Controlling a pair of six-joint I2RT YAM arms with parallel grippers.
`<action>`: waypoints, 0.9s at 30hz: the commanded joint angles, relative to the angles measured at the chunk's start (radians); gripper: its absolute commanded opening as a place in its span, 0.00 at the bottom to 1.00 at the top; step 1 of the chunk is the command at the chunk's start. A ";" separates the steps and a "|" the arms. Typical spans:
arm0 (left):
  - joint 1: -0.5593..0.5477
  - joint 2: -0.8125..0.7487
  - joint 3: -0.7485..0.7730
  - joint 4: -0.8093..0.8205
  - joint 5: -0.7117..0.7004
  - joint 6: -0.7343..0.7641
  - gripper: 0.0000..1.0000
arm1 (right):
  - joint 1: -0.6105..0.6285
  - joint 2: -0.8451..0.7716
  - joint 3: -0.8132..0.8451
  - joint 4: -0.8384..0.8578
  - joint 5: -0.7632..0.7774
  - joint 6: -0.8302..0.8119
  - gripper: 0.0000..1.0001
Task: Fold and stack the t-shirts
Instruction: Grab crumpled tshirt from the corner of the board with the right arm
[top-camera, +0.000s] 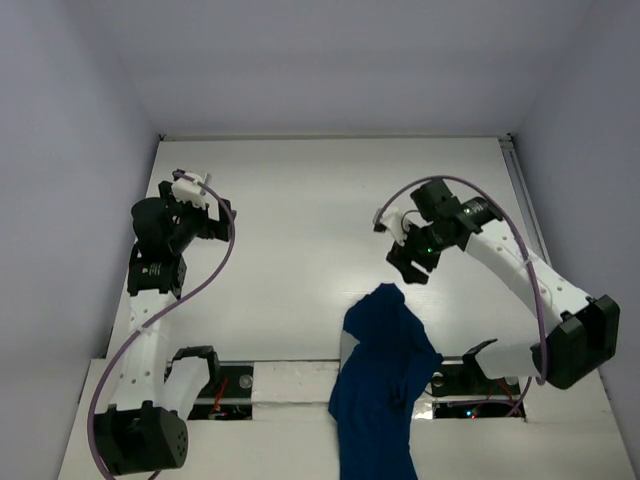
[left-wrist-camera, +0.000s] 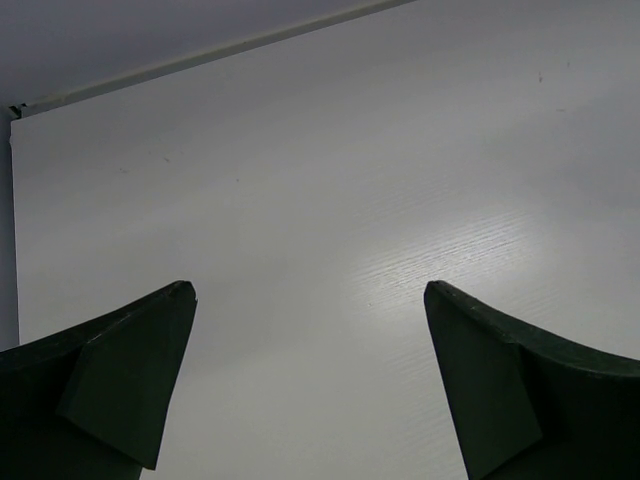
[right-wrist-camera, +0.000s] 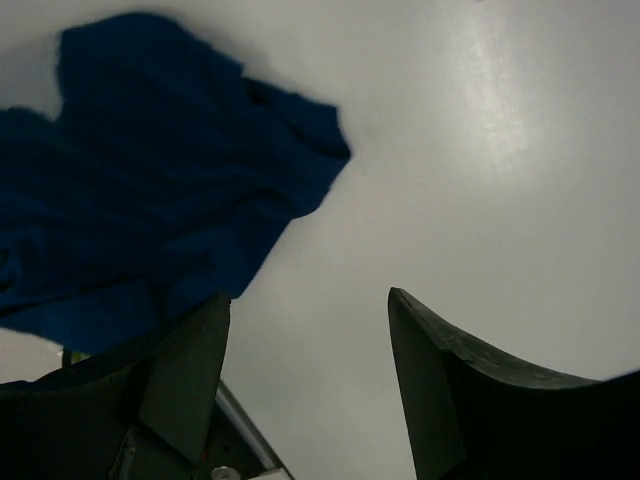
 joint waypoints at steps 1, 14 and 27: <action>0.005 0.014 0.038 0.040 0.020 -0.004 0.99 | 0.053 -0.035 -0.088 -0.130 0.014 -0.067 0.70; 0.005 -0.001 0.037 0.031 0.034 -0.016 0.99 | 0.099 0.176 -0.210 -0.145 -0.053 -0.042 0.70; 0.005 -0.026 0.022 0.047 0.032 -0.024 0.99 | 0.248 0.357 -0.099 -0.119 -0.021 0.086 0.69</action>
